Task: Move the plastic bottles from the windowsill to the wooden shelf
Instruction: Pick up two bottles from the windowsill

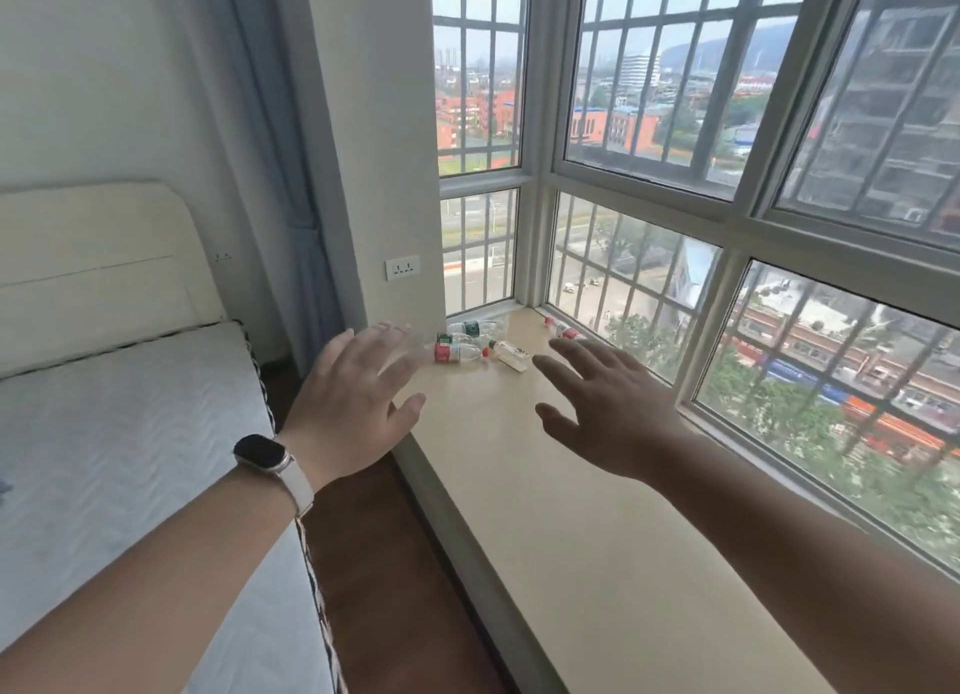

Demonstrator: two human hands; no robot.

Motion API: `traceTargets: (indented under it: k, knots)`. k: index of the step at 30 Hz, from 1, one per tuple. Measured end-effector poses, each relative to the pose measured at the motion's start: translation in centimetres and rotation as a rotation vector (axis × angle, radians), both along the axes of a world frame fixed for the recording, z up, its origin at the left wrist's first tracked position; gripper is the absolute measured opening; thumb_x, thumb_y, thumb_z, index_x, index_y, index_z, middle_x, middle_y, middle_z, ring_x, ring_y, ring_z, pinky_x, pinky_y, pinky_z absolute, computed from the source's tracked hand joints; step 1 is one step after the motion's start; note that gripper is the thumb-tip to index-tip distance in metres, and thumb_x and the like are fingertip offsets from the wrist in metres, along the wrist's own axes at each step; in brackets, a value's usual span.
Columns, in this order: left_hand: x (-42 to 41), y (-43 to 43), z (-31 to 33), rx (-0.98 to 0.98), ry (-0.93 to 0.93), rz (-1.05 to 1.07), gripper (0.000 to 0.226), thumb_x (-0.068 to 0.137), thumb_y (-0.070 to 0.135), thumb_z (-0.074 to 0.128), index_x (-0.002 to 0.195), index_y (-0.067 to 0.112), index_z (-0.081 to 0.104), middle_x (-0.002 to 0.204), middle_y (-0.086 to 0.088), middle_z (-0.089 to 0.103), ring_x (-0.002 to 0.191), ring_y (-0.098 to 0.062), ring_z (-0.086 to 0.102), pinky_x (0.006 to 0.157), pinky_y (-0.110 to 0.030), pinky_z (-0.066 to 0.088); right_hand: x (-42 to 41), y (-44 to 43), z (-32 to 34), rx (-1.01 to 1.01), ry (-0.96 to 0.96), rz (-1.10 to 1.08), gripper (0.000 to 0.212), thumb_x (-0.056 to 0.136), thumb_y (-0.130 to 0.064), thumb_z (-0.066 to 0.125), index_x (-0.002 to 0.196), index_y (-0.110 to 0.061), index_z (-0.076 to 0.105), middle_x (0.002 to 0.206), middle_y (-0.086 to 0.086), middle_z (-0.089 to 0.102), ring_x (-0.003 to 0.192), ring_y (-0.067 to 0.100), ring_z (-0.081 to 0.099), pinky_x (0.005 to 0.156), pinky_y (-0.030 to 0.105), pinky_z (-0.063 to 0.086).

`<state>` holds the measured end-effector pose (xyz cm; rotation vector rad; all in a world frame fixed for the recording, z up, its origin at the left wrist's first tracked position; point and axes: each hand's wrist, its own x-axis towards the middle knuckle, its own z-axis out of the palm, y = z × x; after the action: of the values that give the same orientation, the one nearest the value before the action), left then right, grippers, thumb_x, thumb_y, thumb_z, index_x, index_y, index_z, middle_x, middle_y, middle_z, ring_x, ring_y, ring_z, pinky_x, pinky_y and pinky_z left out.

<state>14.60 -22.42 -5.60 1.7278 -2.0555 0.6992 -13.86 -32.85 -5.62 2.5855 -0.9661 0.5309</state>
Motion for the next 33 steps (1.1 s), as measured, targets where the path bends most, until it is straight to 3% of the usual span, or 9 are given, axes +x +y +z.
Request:
traceTargets:
  k: [8, 19, 33]
  knots:
    - [2.4, -6.3, -0.7, 0.021, -0.017, 0.078, 0.045, 0.09, 0.042, 0.049, 0.13, 0.021, 0.056, 0.137, -0.011, 0.058, 0.129, -0.034, 0.052, 0.108, -0.055, 0.036, 3.4, -7.9, -1.2, 0.099, -0.025, 0.04, 0.056, 0.089, -0.054, 0.041, 0.133, -0.021, 0.056, 0.137, 0.008, 0.056, 0.125, 0.031, 0.052, 0.101, 0.044, 0.043]
    - [2.0, -18.7, 0.0, 0.079, -0.04, 0.108, 0.045, 0.09, 0.042, 0.048, 0.129, 0.023, 0.057, 0.137, -0.009, 0.058, 0.13, -0.03, 0.05, 0.111, -0.052, 0.033, 5.2, -20.6, -0.7, 0.11, -0.051, 0.106, 0.055, 0.088, -0.053, 0.043, 0.131, -0.021, 0.056, 0.136, 0.008, 0.057, 0.124, 0.03, 0.052, 0.1, 0.043, 0.042]
    - [12.2, -21.8, -2.3, 0.145, -0.031, 0.242, 0.046, 0.092, 0.042, 0.05, 0.13, 0.02, 0.062, 0.138, -0.008, 0.058, 0.131, -0.031, 0.05, 0.11, -0.052, 0.035, 17.2, -27.4, -2.9, 0.193, -0.081, 0.226, 0.057, 0.09, -0.052, 0.04, 0.133, -0.019, 0.055, 0.136, 0.009, 0.057, 0.123, 0.033, 0.052, 0.098, 0.045, 0.043]
